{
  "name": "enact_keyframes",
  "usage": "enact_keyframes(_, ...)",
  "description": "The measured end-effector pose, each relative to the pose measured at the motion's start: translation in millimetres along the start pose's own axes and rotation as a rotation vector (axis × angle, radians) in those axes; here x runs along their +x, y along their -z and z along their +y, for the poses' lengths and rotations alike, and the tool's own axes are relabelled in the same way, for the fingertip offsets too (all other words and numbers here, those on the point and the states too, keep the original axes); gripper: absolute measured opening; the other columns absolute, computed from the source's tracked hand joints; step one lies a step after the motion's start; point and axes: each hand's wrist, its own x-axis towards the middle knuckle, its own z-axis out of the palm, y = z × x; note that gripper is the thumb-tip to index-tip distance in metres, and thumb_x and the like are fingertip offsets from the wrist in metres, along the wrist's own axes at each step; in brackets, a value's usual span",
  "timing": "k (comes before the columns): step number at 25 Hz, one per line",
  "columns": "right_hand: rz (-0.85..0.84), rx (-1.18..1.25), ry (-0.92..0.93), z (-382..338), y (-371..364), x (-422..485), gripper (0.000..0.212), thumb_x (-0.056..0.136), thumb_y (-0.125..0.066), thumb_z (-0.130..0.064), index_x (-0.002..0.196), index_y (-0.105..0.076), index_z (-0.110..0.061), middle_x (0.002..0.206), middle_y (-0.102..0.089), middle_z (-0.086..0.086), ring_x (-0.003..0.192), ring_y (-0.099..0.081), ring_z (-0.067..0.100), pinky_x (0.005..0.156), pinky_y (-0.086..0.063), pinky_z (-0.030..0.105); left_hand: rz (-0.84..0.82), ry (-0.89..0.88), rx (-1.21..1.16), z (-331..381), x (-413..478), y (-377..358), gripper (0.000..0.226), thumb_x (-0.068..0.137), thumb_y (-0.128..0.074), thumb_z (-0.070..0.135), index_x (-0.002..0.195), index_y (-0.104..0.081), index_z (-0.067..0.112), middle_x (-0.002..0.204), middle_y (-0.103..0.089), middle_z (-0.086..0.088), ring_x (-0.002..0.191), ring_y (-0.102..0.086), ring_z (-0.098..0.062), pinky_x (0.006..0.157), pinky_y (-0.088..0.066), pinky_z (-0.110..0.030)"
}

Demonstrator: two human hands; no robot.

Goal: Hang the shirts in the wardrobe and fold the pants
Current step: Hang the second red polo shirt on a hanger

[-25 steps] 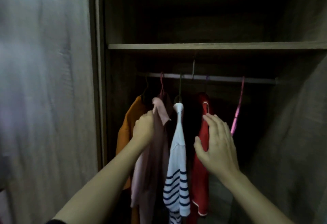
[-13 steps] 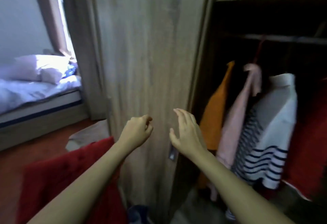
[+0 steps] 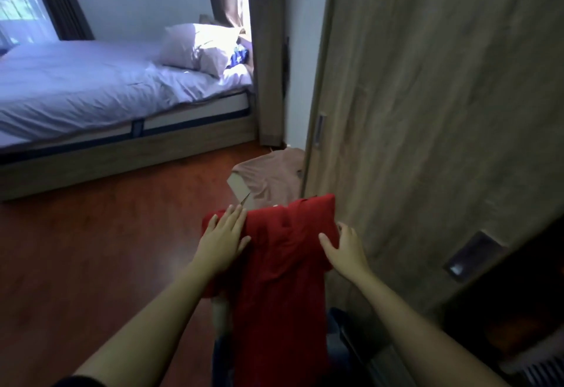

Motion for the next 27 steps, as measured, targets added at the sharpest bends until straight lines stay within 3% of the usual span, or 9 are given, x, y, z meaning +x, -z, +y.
enact_keyframes(4,0.187,0.095,-0.027,-8,-30,33,0.053,0.092,-0.053,-0.033,0.129,-0.045,0.003,0.13,-0.049,0.022,0.123,-0.046,0.033,0.107,-0.034,0.042,0.081,-0.029,0.013,-5,2,-26,0.061,0.087,-0.034,0.042,0.132,-0.049,0.004,0.137,-0.053,-0.013,0.128,-0.048,-0.027,0.097,-0.042,-0.053)
enact_keyframes(8,0.301,-0.016,0.141,-38,-32,93,0.051,0.088,-0.056,-0.03,0.125,-0.049,0.005,0.131,-0.046,0.026,0.123,-0.043,0.039,0.106,-0.03,0.042,0.207,-0.033,0.013,-4,8,-38,0.06,0.088,-0.035,0.043,0.135,-0.037,0.007,0.138,-0.052,-0.011,0.132,-0.035,-0.022,0.099,-0.04,-0.052)
enact_keyframes(10,0.143,-0.147,0.134,-58,-31,122,0.06,0.086,-0.061,-0.033,0.13,-0.044,0.004,0.135,-0.041,0.026,0.126,-0.038,0.04,0.107,-0.028,0.04,0.242,-0.028,0.028,-3,9,-42,0.059,0.089,-0.034,0.043,0.136,-0.034,0.008,0.138,-0.051,-0.011,0.132,-0.031,-0.021,0.1,-0.04,-0.051)
enact_keyframes(13,-0.283,-0.485,-0.067,-79,-38,155,0.079,0.079,-0.061,-0.052,0.135,-0.039,0.0,0.138,-0.043,0.022,0.126,-0.043,0.036,0.101,-0.038,0.037,0.329,-0.049,0.06,-5,11,-52,0.056,0.093,-0.031,0.041,0.137,-0.034,0.008,0.139,-0.051,-0.011,0.133,-0.032,-0.022,0.1,-0.04,-0.049)
enact_keyframes(16,-0.504,-0.728,-0.228,-92,-49,165,0.07,0.076,-0.06,-0.042,0.131,-0.047,-0.002,0.136,-0.048,0.017,0.12,-0.053,0.031,0.097,-0.047,0.035,0.38,-0.044,0.062,-8,12,-59,0.055,0.1,-0.013,0.043,0.138,-0.033,0.009,0.14,-0.05,-0.011,0.133,-0.031,-0.022,0.106,-0.033,-0.047)
enact_keyframes(19,-0.322,-0.783,-0.101,-97,-46,166,0.048,0.084,-0.056,-0.022,0.127,-0.051,-0.003,0.132,-0.05,0.018,0.121,-0.051,0.033,0.095,-0.046,0.037,0.408,-0.041,0.114,-9,13,-62,0.055,0.099,-0.018,0.044,0.138,-0.033,0.008,0.14,-0.05,-0.011,0.133,-0.031,-0.022,0.106,-0.033,-0.046)
enact_keyframes(23,0.091,-0.372,0.209,-98,-11,146,0.034,0.082,-0.053,-0.012,0.115,-0.056,-0.001,0.117,-0.058,0.02,0.109,-0.055,0.037,0.089,-0.042,0.037,0.343,-0.022,0.075,-1,9,-49,0.063,0.088,-0.033,0.049,0.133,-0.045,0.007,0.135,-0.054,-0.013,0.131,-0.04,-0.027,0.107,-0.031,-0.05)
enact_keyframes(25,0.135,-0.232,0.351,-95,14,126,0.041,0.079,-0.057,-0.012,0.119,-0.055,-0.005,0.119,-0.06,0.015,0.109,-0.056,0.031,0.089,-0.042,0.034,0.396,0.09,-0.084,19,13,-23,0.059,0.088,-0.034,0.051,0.12,-0.06,0.009,0.12,-0.065,-0.011,0.117,-0.057,-0.03,0.096,-0.043,-0.054)
enact_keyframes(27,0.175,-0.14,0.464,-95,41,98,0.044,0.076,-0.059,-0.011,0.119,-0.056,-0.009,0.116,-0.061,0.009,0.105,-0.058,0.024,0.085,-0.041,0.027,0.512,0.152,-0.388,46,26,25,0.05,0.089,-0.035,0.046,0.113,-0.063,0.012,0.111,-0.067,-0.007,0.104,-0.061,-0.027,0.088,-0.047,-0.046)
